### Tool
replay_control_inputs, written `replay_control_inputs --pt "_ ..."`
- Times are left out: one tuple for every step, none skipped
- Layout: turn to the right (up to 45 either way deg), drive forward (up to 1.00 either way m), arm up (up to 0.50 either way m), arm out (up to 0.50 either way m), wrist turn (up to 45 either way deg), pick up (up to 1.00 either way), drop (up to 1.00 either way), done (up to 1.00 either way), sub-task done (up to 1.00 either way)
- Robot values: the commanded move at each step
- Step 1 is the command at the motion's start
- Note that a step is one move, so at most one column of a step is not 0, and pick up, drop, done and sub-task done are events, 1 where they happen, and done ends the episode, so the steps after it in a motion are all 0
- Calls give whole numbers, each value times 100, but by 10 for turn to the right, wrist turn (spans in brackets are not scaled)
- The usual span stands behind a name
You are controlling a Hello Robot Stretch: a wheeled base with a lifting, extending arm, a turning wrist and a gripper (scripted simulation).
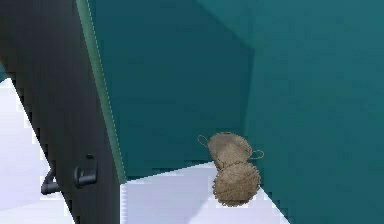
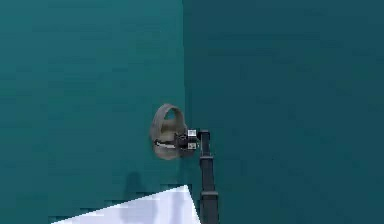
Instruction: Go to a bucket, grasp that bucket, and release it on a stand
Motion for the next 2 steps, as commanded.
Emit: replay_control_inputs --pt "0 0 36 0 0 0 0 0 0" --pt "0 0 0 0 -450 0 0 0 0"
